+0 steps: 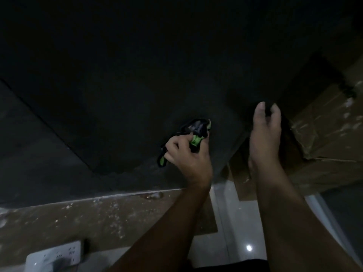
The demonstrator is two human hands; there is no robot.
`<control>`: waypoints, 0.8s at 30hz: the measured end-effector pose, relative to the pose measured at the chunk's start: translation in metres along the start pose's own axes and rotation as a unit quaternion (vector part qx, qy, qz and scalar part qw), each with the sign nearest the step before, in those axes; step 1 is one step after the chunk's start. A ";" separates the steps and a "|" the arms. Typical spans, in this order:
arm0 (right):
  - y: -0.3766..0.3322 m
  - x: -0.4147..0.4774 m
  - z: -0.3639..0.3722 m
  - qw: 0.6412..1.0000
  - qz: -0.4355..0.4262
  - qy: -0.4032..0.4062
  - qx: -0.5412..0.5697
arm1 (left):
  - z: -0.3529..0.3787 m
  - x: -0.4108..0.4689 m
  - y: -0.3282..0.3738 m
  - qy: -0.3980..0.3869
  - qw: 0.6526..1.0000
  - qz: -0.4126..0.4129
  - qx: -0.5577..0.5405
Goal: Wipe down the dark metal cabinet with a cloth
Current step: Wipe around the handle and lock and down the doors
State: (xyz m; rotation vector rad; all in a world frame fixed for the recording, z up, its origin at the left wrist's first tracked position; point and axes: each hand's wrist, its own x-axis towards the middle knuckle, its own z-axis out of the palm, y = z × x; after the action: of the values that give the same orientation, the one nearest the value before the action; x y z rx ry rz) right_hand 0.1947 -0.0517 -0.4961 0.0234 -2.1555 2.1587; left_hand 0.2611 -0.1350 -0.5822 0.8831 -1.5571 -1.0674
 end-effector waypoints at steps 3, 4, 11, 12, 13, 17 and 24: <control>0.006 0.011 -0.013 0.999 0.005 -0.031 0.013 | 0.034 -0.025 0.004 -0.036 0.999 0.015 0.002; 0.009 0.014 -0.016 0.999 0.013 -0.038 0.030 | 0.044 -0.036 0.005 -0.052 0.998 0.020 0.006; 0.017 0.023 -0.021 0.996 -0.004 -0.051 0.071 | 0.100 -0.086 0.001 -0.050 0.999 -0.008 0.018; 0.018 0.025 -0.022 0.997 -0.006 -0.053 0.063 | 0.102 -0.090 -0.006 -0.055 0.998 -0.004 0.033; 0.018 0.025 -0.024 0.997 -0.008 -0.056 0.058 | 0.102 -0.094 -0.014 -0.069 0.996 -0.006 0.055; 0.022 0.029 -0.026 0.996 -0.006 -0.072 0.053 | 0.093 -0.103 -0.048 -0.152 0.977 -0.113 0.098; 0.027 0.026 -0.023 0.995 0.015 -0.082 0.049 | 0.060 -0.079 -0.089 -0.182 0.952 -0.201 0.143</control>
State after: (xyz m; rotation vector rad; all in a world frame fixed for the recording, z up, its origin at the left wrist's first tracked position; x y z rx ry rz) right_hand 0.1684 -0.0271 -0.5208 0.1841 -2.1433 2.3541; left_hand 0.2227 -0.0804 -0.6976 1.2982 -1.9218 -1.3736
